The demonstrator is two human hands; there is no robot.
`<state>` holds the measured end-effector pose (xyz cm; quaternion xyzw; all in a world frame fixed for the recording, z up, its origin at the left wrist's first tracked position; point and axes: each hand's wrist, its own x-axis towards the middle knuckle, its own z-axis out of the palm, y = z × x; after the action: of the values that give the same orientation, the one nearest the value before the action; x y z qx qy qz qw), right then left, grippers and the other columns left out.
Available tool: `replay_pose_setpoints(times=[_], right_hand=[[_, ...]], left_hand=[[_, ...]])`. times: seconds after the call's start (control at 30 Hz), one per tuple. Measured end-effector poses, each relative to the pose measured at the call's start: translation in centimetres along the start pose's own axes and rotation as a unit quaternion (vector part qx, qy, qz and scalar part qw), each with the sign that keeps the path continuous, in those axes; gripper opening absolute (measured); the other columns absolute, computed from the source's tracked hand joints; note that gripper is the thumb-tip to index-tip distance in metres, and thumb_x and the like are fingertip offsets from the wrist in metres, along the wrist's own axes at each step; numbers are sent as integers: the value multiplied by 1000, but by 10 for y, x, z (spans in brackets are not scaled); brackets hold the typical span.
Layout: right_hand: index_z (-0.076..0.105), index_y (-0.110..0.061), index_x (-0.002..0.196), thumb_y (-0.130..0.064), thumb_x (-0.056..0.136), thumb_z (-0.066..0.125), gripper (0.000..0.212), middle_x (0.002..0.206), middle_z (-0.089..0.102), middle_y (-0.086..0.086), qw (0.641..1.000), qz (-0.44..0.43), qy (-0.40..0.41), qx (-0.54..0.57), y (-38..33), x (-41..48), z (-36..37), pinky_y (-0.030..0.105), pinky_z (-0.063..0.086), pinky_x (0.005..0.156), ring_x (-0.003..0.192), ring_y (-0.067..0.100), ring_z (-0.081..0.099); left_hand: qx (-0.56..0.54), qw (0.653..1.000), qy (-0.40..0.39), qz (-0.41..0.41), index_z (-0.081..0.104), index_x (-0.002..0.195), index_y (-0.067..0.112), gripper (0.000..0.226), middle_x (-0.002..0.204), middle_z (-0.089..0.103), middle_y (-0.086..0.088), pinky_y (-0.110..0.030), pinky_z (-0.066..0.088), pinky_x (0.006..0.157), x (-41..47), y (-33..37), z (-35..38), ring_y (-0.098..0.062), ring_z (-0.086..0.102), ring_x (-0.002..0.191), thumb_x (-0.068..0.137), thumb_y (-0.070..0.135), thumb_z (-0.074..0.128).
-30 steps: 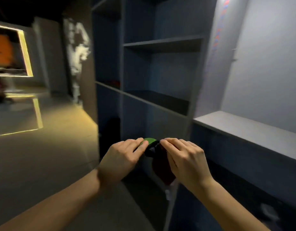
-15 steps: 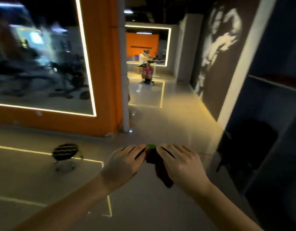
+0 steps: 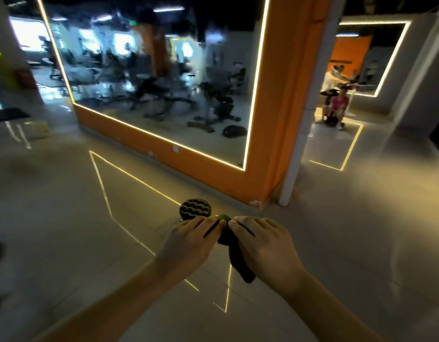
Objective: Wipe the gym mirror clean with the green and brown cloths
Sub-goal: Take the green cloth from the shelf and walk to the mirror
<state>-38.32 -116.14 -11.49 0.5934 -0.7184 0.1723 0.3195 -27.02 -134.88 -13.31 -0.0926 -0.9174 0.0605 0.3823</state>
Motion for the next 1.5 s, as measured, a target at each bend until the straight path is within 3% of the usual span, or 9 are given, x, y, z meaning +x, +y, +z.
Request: replay_pose_setpoints(times=[0.23,0.33,0.43,0.77,0.93,1.0,1.1,1.27,1.5], right_hand=[[71,-17,117,-20,70,89,51,115,73,1,998,-43,-13,47,106,111,114,34,61,75,92,19,74],[69,-17,117,-30,91,62,30,112,73,1,994,-57,4,92,146,159,161,35,62,75,91,19,73],[70,-14,116,-37,97,44,40,109,74,2,991,-58,3,123,175,201,212,38,62,75,90,21,74],[74,-17,112,-32,96,49,34,110,74,-3,996,22,-15,90,278,316,394,31,59,75,92,15,73],[73,-18,110,-20,91,64,21,106,74,-3,993,107,-17,52,332,372,456,29,58,70,87,14,73],[72,-17,109,-18,89,68,21,105,74,-3,988,144,-23,46,359,389,477,29,59,69,85,15,72],[72,-16,108,-21,92,67,17,102,74,-3,983,175,-27,38,402,405,510,28,58,67,82,14,72],[71,-17,108,-20,88,81,23,100,75,-4,978,198,-33,51,486,416,581,29,60,66,81,13,73],[69,-19,100,-24,96,62,9,86,71,-7,962,244,-80,90,586,423,684,33,55,56,67,13,67]], left_hand=[[31,997,-40,-60,69,128,4,36,120,71,-13,-32,64,75,34,-124,90,-22,73,98,110,23,45],[23,995,-35,-85,57,134,8,32,119,71,-14,-35,64,70,52,-178,121,-24,72,96,107,20,45],[26,993,-41,-112,53,134,10,39,118,71,-13,-35,64,68,71,-229,151,-23,73,93,96,19,52],[-2,993,-93,-78,70,126,7,43,119,71,-10,-35,63,65,127,-455,314,-23,73,92,95,29,50],[-65,992,-103,-26,67,130,9,50,123,71,-11,-33,62,76,178,-559,387,-23,72,102,81,12,78],[-73,992,-102,-3,67,129,7,46,122,71,-13,-34,63,76,203,-592,419,-24,73,102,83,8,75],[-92,990,-100,35,68,128,5,39,122,71,-14,-36,64,76,237,-628,468,-25,72,101,92,15,55],[-116,986,-107,54,70,125,6,35,117,73,-13,-33,64,72,288,-669,563,-24,74,96,94,16,59],[-135,981,-135,38,75,116,5,35,108,75,-13,-31,62,63,344,-718,684,-23,75,85,96,21,52]])
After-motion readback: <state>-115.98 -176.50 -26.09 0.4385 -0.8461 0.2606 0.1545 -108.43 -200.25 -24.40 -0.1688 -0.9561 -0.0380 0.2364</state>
